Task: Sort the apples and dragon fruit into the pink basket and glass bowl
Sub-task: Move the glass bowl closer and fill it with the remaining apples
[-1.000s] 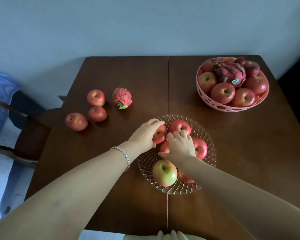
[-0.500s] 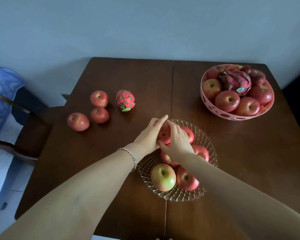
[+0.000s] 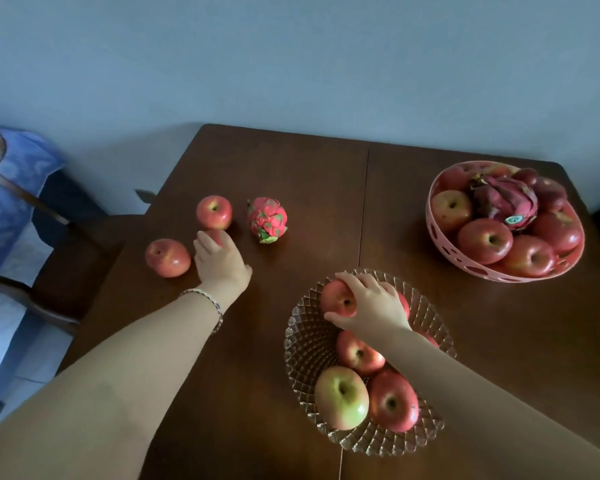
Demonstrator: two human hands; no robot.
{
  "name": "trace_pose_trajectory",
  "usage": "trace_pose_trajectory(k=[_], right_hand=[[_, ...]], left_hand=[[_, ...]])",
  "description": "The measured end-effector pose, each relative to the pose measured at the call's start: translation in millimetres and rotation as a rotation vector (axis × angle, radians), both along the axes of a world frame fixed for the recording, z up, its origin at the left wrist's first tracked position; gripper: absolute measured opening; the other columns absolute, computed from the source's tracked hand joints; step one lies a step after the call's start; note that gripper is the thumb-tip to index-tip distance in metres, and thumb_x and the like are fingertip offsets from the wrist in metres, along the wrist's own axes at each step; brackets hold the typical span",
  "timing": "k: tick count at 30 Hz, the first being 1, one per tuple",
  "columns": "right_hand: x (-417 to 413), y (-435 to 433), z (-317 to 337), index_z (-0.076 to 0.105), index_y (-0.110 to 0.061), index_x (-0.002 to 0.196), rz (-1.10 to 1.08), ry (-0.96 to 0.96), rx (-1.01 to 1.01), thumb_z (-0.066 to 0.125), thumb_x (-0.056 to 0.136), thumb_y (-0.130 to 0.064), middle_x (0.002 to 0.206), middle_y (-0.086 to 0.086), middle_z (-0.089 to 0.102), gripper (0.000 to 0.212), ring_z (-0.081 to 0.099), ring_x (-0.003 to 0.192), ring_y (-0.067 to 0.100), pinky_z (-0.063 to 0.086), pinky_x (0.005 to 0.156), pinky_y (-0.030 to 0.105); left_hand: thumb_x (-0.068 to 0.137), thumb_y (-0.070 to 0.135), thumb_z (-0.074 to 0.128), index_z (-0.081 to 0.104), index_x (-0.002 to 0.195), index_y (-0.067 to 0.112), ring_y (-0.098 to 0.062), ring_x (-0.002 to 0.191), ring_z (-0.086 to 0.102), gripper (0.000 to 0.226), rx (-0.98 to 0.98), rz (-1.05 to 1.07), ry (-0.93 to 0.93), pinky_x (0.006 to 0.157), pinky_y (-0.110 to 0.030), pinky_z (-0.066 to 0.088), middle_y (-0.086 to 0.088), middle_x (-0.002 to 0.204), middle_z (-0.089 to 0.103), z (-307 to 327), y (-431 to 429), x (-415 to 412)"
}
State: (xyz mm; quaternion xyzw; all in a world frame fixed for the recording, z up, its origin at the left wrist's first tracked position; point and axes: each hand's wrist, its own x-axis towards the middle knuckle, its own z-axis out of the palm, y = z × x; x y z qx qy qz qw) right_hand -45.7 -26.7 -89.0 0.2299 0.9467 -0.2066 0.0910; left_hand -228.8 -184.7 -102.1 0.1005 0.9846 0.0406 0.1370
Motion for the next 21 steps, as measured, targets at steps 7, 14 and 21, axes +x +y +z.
trace_pose_trajectory(k=[7, 14, 21], right_hand=[[1, 2, -1, 0.031, -0.036, 0.14, -0.023, 0.012, -0.05, 0.062, 0.078, -0.053, 0.139, -0.003, 0.04, 0.072, 0.035, 0.131, 0.02, 0.014, 0.114, 0.033], [-1, 1, -6, 0.034, -0.036, 0.139, -0.043, 0.03, -0.073, 0.064, 0.076, -0.053, 0.137, -0.002, 0.041, 0.072, 0.036, 0.13, 0.02, 0.011, 0.115, 0.033], [-2, 5, 0, 0.031, -0.037, 0.14, -0.034, -0.012, -0.14, 0.064, 0.077, -0.055, 0.139, 0.0, 0.04, 0.072, 0.034, 0.131, 0.023, 0.014, 0.115, 0.034]], left_hand=[[0.091, 0.03, 0.055, 0.024, 0.144, 0.02, -0.044, 0.125, 0.037, 0.062, 0.07, 0.086, -0.039, 0.1, -0.046, 0.038, -0.03, 0.144, 0.021, -23, -9, -37], [0.087, 0.018, 0.063, 0.039, 0.135, 0.021, -0.045, 0.106, 0.049, 0.054, 0.15, 0.065, -0.032, 0.091, -0.044, 0.045, -0.022, 0.136, 0.023, -19, -18, -32], [0.077, 0.046, 0.066, 0.042, 0.12, 0.032, -0.033, 0.096, 0.059, 0.051, 0.267, -0.216, -0.138, 0.082, -0.036, 0.046, -0.005, 0.112, 0.049, 25, -8, 47]])
